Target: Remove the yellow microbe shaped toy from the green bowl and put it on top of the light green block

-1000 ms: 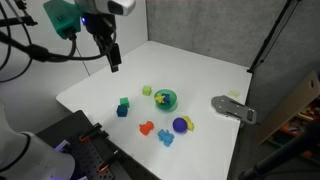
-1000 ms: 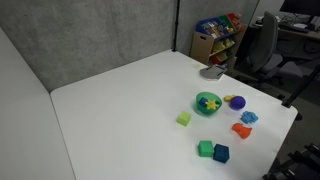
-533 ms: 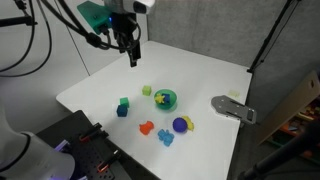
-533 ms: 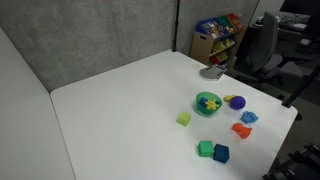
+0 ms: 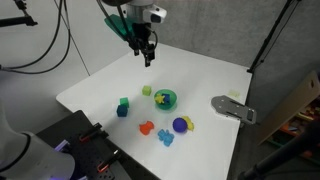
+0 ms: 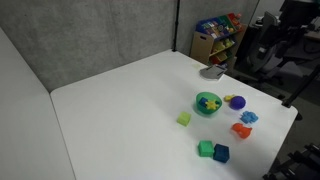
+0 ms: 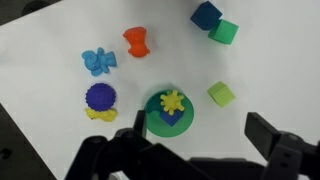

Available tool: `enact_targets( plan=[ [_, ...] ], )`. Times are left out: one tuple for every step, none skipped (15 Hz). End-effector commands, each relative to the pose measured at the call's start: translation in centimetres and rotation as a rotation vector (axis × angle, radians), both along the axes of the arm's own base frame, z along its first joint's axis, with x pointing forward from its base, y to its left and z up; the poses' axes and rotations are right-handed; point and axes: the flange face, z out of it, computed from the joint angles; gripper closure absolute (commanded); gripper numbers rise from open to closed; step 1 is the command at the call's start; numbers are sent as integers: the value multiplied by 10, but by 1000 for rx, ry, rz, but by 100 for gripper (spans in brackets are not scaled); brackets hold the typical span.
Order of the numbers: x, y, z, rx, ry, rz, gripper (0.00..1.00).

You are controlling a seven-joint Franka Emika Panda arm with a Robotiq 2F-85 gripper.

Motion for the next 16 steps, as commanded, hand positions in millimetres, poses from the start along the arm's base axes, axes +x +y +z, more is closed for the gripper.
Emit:
enact_targets(
  plan=[
    [35,15,-17,-24,-8,-2,0],
    [42,19,-25,-26,-8,2,0],
    [50,23,-34,-28,-3,3,0],
    [56,27,-43,-31,1,7,0],
    [62,29,-54,-39,5,13,0],
    [68,31,-65,-50,10,17,0],
    [75,33,-74,-62,11,21,0],
    [81,35,-86,-74,18,28,0],
    [86,36,-96,-85,22,30,0],
    [91,37,-110,-96,33,28,0],
    [96,39,-122,-104,44,24,0],
    [100,40,-136,-121,53,15,0],
    [103,41,-148,-130,64,4,0],
    [107,42,-162,-136,81,-10,0],
    [111,44,-173,-141,92,-24,0],
    [115,45,-185,-145,102,-37,0]
  ],
)
